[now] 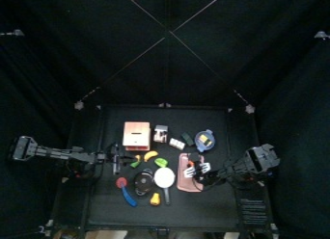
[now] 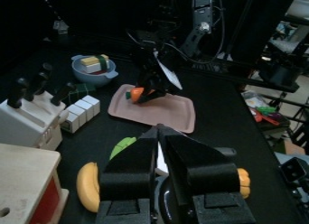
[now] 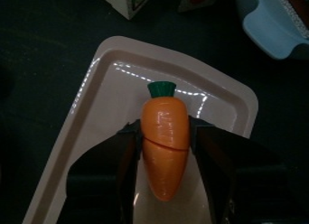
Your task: Place carrot in plate
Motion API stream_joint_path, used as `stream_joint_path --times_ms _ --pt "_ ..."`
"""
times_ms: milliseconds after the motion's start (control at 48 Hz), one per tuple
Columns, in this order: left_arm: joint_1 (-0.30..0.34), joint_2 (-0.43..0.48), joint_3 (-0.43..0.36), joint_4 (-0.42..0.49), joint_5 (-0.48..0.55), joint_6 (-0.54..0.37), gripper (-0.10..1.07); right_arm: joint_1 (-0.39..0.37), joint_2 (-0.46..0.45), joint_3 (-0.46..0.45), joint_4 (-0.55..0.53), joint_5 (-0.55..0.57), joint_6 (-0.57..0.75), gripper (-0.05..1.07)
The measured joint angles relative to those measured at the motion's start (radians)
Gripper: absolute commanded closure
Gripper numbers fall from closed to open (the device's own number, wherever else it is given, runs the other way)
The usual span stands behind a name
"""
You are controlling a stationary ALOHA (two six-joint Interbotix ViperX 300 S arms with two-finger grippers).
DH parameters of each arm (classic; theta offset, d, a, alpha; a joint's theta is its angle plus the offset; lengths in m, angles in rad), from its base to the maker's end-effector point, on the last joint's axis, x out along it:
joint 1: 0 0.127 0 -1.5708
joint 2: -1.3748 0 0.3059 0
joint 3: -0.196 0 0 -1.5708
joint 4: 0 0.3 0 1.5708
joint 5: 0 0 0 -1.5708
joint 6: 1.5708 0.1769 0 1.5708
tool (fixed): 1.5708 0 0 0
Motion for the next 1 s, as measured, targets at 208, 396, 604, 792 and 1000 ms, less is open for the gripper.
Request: stream_joint_path --times_ms 208,396,604,792,1000 --pt "-0.002 0.000 0.000 0.000 0.000 0.000 0.45 -0.002 0.009 -0.002 0.003 -0.012 0.000 0.32" --pt "0.000 0.000 0.000 0.000 0.000 0.000 0.45 -0.003 0.011 -0.002 0.006 -0.015 0.000 0.32" --pt "-0.002 0.000 0.000 0.000 0.000 0.000 0.45 -0.006 0.009 -0.002 0.006 -0.015 0.000 0.32" --pt "0.000 0.000 0.000 0.000 0.000 0.000 0.45 -0.009 0.009 0.000 0.009 -0.015 0.000 0.32" --pt "0.000 0.000 0.000 0.000 0.002 0.000 0.45 -0.014 0.011 0.000 0.011 -0.017 0.000 0.32"
